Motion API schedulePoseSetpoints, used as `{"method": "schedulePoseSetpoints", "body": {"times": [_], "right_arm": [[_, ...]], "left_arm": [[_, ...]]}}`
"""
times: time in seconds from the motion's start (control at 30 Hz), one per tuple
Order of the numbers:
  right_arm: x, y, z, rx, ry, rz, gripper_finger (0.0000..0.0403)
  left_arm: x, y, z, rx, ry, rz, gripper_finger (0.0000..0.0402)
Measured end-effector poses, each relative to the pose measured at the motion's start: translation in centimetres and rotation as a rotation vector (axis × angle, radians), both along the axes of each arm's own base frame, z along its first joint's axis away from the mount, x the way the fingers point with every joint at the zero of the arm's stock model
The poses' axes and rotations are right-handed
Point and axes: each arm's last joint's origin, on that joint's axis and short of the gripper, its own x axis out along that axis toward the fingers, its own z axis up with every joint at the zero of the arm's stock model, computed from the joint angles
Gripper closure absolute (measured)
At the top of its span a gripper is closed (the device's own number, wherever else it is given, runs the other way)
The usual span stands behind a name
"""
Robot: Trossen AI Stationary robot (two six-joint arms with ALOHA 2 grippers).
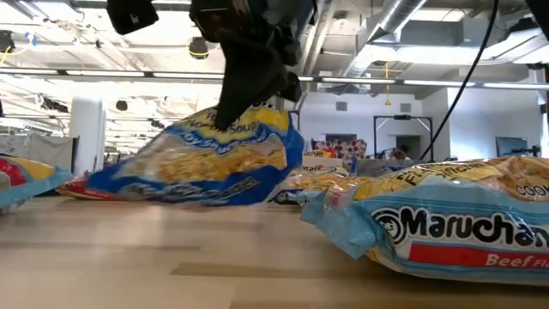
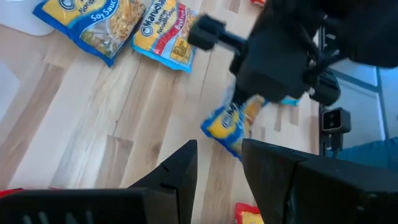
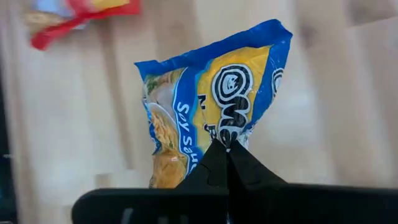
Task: Sort Maruchan noodles
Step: Put the blue noodle pack into the black bin
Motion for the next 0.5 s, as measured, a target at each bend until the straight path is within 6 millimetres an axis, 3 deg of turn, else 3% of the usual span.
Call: {"method": "schedulePoseSetpoints", "body": {"times": [0.3, 0.5], "right_arm": [[-1.2, -2.5, 2.8, -0.24, 0.149, 0.006, 0.0402], [-3.0, -4.7, 4.2, -0.429, 0.297, -0.012, 0.0401]], "left_arm": [[-0.5, -2.0, 0.0, 0.053, -0.005, -0.037, 0.0289], [-0.7, -2.8, 0.0, 0.051, -0.012, -0.014, 0.0289]]}}
